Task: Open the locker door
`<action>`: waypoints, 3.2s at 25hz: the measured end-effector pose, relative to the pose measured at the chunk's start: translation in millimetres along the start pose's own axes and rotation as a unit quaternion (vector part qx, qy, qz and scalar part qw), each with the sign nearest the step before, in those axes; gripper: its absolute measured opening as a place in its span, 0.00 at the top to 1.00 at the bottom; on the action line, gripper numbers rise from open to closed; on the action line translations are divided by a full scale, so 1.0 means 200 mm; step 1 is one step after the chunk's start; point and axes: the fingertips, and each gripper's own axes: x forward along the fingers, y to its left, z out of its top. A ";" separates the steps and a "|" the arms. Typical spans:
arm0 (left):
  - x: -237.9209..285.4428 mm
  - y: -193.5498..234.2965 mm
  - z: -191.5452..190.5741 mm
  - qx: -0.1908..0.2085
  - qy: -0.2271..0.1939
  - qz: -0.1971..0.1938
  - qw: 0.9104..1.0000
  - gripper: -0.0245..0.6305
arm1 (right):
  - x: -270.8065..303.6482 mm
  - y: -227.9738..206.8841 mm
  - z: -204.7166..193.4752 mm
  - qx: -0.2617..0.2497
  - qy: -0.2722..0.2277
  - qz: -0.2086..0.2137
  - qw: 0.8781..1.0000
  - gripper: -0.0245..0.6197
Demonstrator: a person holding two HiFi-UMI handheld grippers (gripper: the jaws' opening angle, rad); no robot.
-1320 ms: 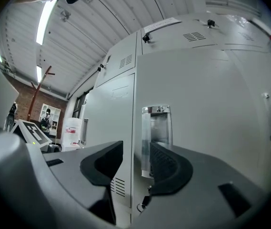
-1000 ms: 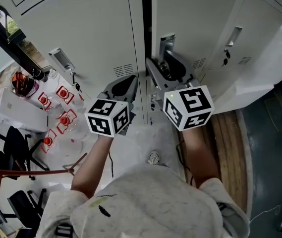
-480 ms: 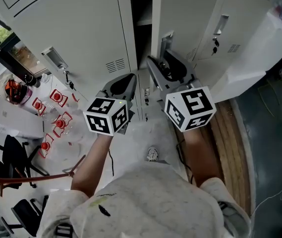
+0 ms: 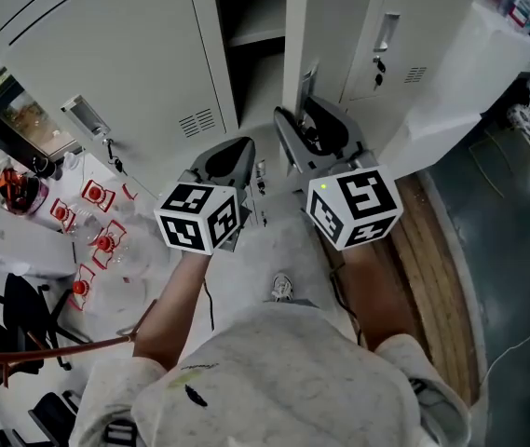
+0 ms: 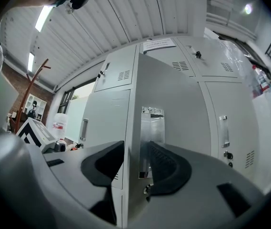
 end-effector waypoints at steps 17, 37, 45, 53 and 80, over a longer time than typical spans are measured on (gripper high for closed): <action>0.04 -0.22 -0.10 -0.014 0.010 -0.066 0.998 0.95 | -0.25 -0.16 0.01 0.017 -0.008 -0.054 0.998 0.75; 0.10 -0.49 -0.14 -0.006 0.019 -0.125 0.992 0.95 | -0.53 -0.37 0.03 0.027 -0.019 -0.114 0.993 0.77; 0.20 -0.63 -0.13 0.005 0.022 -0.129 0.991 0.95 | -0.63 -0.49 0.03 0.028 -0.025 -0.113 0.993 0.79; 0.29 -0.72 -0.08 0.012 0.015 -0.118 0.993 0.95 | -0.70 -0.60 0.04 0.026 -0.023 -0.106 0.994 0.80; 0.59 -0.98 -0.06 0.014 0.017 -0.099 0.995 0.95 | -0.87 -1.10 0.03 0.034 -0.029 -0.114 0.993 0.84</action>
